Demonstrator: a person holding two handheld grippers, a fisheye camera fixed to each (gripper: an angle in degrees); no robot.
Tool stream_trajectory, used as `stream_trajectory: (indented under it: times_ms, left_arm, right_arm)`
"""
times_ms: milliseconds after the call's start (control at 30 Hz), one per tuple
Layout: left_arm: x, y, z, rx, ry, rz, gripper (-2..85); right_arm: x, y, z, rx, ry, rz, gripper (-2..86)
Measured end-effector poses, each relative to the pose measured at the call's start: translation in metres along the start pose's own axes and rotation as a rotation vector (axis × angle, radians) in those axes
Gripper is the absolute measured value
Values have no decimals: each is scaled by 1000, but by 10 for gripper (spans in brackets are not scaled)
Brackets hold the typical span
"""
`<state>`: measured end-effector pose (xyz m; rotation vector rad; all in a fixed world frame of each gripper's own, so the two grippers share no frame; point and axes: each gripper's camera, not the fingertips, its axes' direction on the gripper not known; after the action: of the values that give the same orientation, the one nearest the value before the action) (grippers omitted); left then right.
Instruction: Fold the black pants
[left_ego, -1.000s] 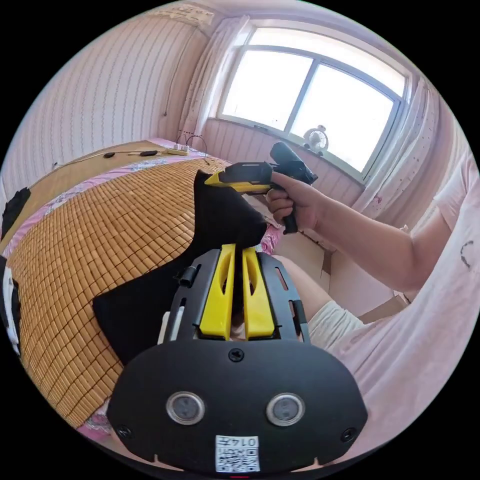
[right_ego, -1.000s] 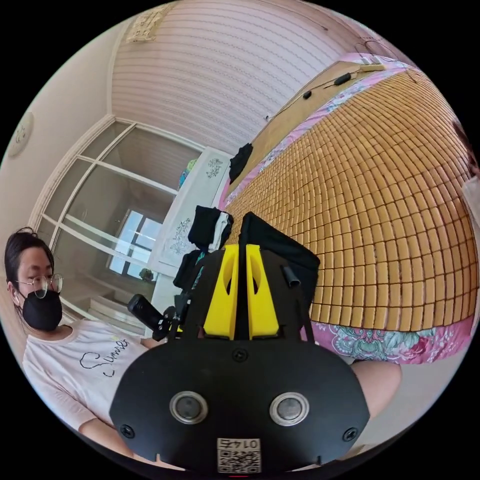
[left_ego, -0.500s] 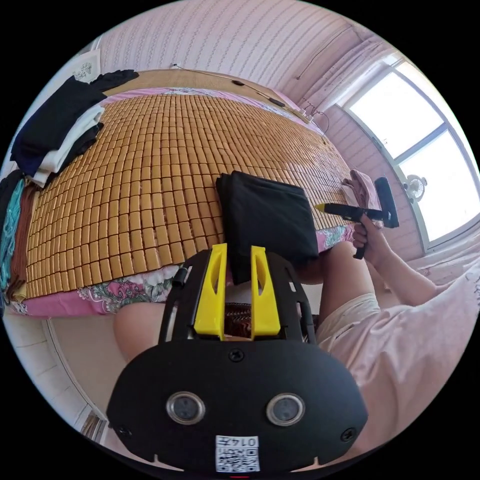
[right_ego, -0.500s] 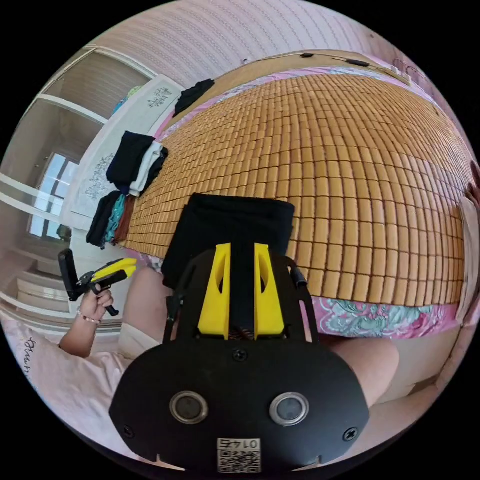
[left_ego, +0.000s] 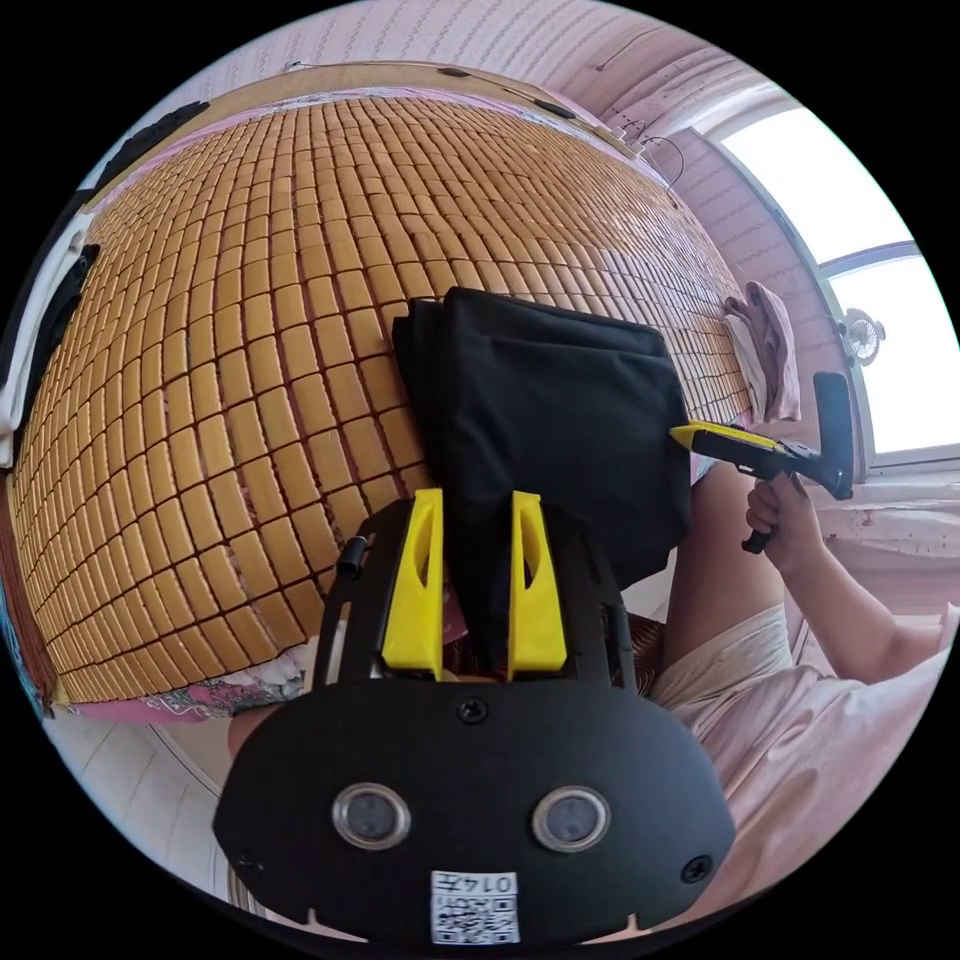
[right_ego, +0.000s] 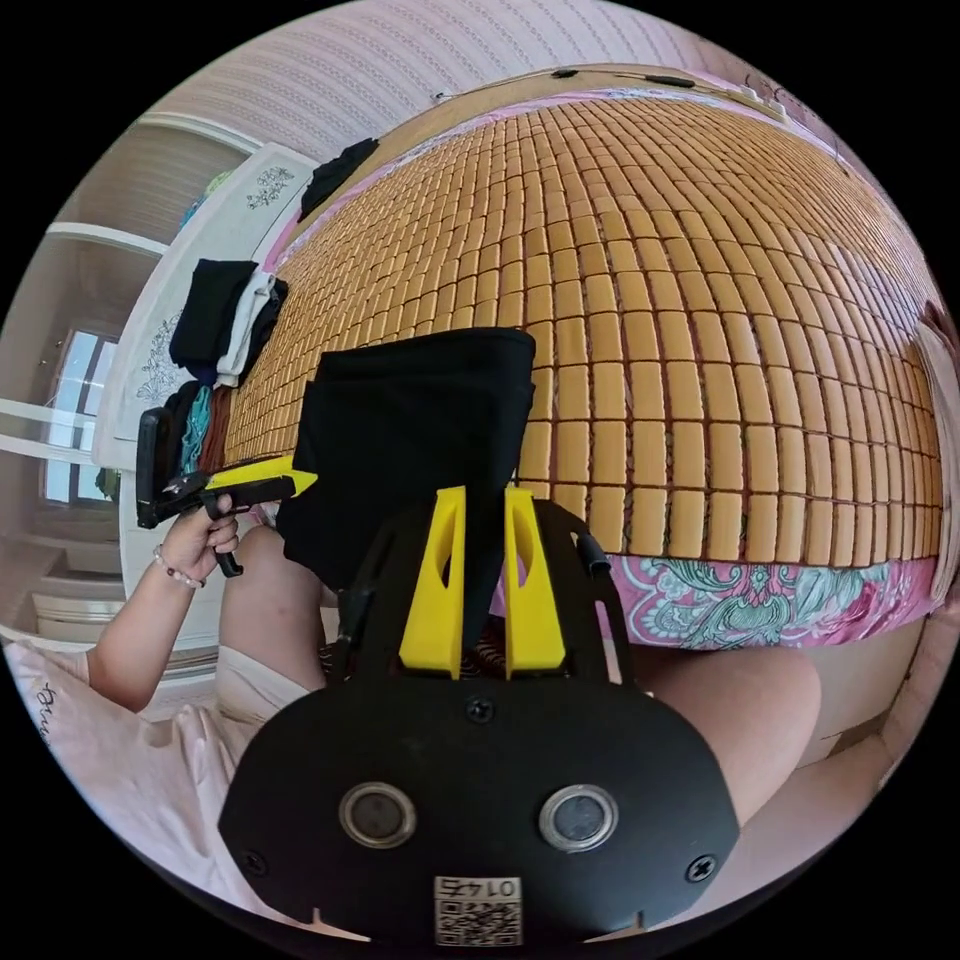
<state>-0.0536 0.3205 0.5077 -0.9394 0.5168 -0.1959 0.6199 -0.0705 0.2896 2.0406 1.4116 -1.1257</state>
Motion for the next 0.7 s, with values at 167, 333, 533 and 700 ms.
stream_trajectory:
  times_ms: [167,333,533,700]
  left_arm:
    - [3,7,-7,35,7,5,47]
    - [12,23,-11,76,-14,-37,42]
    - [34,52,-23,188,0,-90,40]
    - [68,74,-29,267,31,-97,39]
  right_arm:
    - [-49,6,-11,-10,116,-164,30]
    - [-119,24,-30,16,264,-372,24]
    - [-180,48,-59,70,344,-543,21]
    - [-212,70,-87,129,404,-638,19]
